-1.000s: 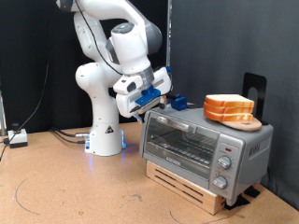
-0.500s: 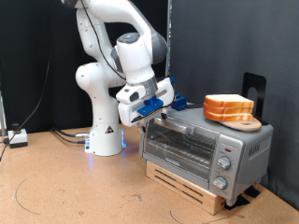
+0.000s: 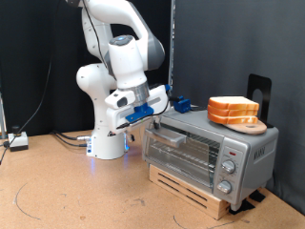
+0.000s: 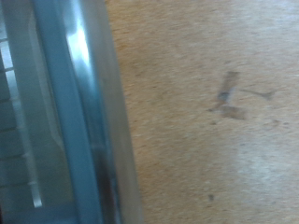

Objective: Make a piece of toast with the oven

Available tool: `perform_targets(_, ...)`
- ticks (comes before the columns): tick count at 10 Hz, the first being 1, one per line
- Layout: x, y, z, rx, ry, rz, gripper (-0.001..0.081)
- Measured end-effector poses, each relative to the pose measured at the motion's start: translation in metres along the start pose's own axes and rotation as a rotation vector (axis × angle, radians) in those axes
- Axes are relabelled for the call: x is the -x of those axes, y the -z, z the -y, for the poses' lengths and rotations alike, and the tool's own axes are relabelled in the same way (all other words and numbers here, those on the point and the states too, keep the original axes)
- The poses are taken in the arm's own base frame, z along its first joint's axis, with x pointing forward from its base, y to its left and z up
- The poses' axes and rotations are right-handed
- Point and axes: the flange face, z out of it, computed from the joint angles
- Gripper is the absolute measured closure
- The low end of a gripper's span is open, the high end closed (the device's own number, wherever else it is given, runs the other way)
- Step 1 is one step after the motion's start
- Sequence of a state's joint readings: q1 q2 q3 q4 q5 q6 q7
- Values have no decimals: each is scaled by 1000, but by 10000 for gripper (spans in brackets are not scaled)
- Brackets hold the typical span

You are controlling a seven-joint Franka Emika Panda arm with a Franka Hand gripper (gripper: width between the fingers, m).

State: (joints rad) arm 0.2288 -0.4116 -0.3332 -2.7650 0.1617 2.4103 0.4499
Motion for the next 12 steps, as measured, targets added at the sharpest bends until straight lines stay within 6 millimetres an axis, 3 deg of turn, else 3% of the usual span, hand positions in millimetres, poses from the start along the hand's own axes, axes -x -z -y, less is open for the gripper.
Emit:
perform_targets(6,-52,-30,-27,83,-64,-51,-3)
perform_targets(9,-67,-46,-31,69,-62,-55,-3)
perform_targets(12,-77,-51,-21,44,-66,-72,-3)
